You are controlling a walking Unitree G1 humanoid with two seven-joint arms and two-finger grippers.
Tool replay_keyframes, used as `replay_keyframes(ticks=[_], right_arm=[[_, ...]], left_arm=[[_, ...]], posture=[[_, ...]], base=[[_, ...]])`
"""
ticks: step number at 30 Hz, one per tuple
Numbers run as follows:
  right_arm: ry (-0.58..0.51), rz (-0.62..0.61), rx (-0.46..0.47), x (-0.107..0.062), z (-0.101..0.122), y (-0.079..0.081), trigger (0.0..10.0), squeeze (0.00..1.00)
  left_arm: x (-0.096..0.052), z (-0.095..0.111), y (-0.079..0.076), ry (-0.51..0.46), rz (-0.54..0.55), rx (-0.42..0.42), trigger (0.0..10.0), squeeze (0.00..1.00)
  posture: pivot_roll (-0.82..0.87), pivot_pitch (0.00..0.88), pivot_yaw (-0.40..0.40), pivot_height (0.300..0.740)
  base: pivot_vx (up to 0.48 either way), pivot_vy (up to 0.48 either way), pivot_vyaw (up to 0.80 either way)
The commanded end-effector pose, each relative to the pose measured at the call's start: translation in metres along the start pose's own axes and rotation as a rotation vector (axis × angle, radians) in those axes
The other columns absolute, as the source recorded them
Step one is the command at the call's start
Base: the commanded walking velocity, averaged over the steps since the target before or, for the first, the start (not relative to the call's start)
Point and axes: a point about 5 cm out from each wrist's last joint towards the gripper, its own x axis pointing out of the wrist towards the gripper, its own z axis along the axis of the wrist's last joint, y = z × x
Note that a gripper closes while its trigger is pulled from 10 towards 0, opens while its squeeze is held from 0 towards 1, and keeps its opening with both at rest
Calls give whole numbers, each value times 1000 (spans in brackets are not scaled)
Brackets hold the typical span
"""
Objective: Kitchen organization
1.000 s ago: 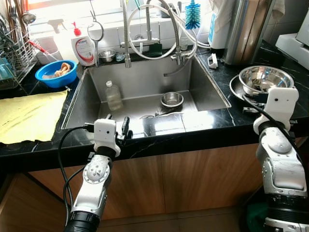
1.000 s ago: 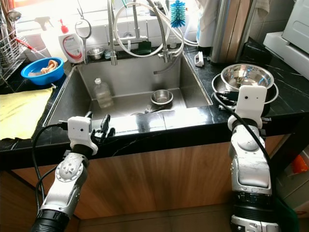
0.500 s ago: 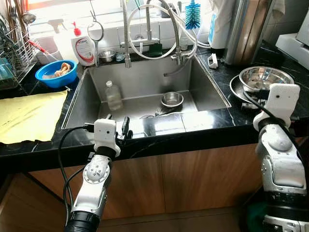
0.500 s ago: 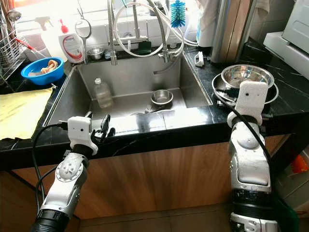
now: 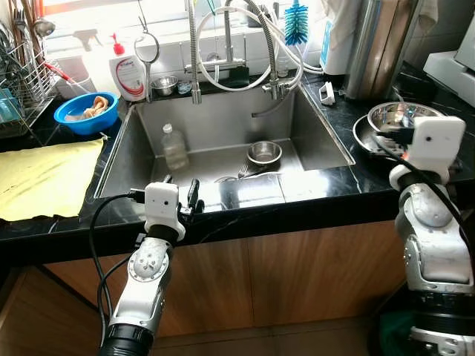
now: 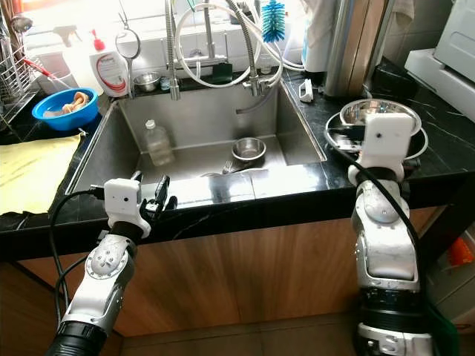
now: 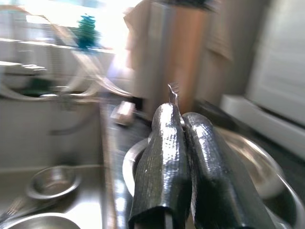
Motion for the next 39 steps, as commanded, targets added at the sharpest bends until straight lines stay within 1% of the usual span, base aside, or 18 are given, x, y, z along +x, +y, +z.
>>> replay_keyframes(ticks=[1,5,6,9,10,11,12,13,16,19,22,26,31,35,36,37,38,39], right_arm=[[-51,75,7,4,12,11,10000,0],[-65,162,38,16,18,21,10000,0],[-62,211,62,20,20,30,10000,0],[-50,277,97,25,19,44,10000,0],[-11,318,128,29,11,52,10000,0],[-11,318,128,29,11,52,10000,0],[28,364,149,30,3,59,10000,0],[65,401,157,31,-5,64,10000,0],[125,462,158,30,-17,71,10000,0],[157,489,169,32,-25,75,10000,0],[201,448,209,37,-34,75,10000,0],[218,433,218,40,-37,75,10000,0],[278,390,214,41,-49,71,10000,0],[278,401,226,40,-51,73,10000,0],[273,402,229,40,-51,73,10000,400],[271,402,230,41,-50,74,10000,400],[265,398,237,41,-50,73,10000,1000],[256,392,242,42,-49,73,10000,1000]], left_arm=[[2,0,2,-3,-2,25,10000,0],[2,1,2,-6,-3,24,10000,0],[3,1,1,-7,-3,24,10000,0],[3,1,1,-8,-5,23,10000,0],[3,1,0,-9,-7,23,10000,0],[3,1,0,-9,-7,23,10000,0],[4,2,1,-12,-6,24,10000,0],[4,3,2,-13,-4,25,10000,0],[4,3,3,-14,-1,27,10000,0],[3,2,3,-14,-1,28,10000,0],[3,2,2,-12,-2,27,10000,0],[3,2,1,-13,-2,25,10000,0],[3,2,1,-11,0,25,10000,0],[3,2,1,-12,0,22,10000,0],[2,2,1,-11,-1,23,10000,0],[2,2,1,-11,-1,24,10000,0],[2,2,1,-11,0,24,10000,0],[2,2,1,-10,0,25,10000,0]], posture=[[-169,0,105,740],[-172,0,103,740],[-172,0,103,740],[-170,0,105,740],[-168,0,104,740],[-168,0,104,740],[-164,0,102,740],[-162,0,101,740],[-164,0,99,740],[-162,0,98,740],[-160,0,98,740],[-158,0,99,740],[-154,0,98,740],[-152,0,99,740],[-152,0,99,740],[-152,0,99,740],[-152,0,99,740],[-152,0,100,740]], base=[[0,0,0],[0,0,0],[0,0,0],[0,0,0],[0,0,0],[0,0,0],[0,0,0],[0,0,0],[0,0,0],[0,0,0],[0,0,0],[0,0,0],[0,0,0],[0,0,0],[0,0,0],[0,0,0],[0,0,0],[0,0,0]])
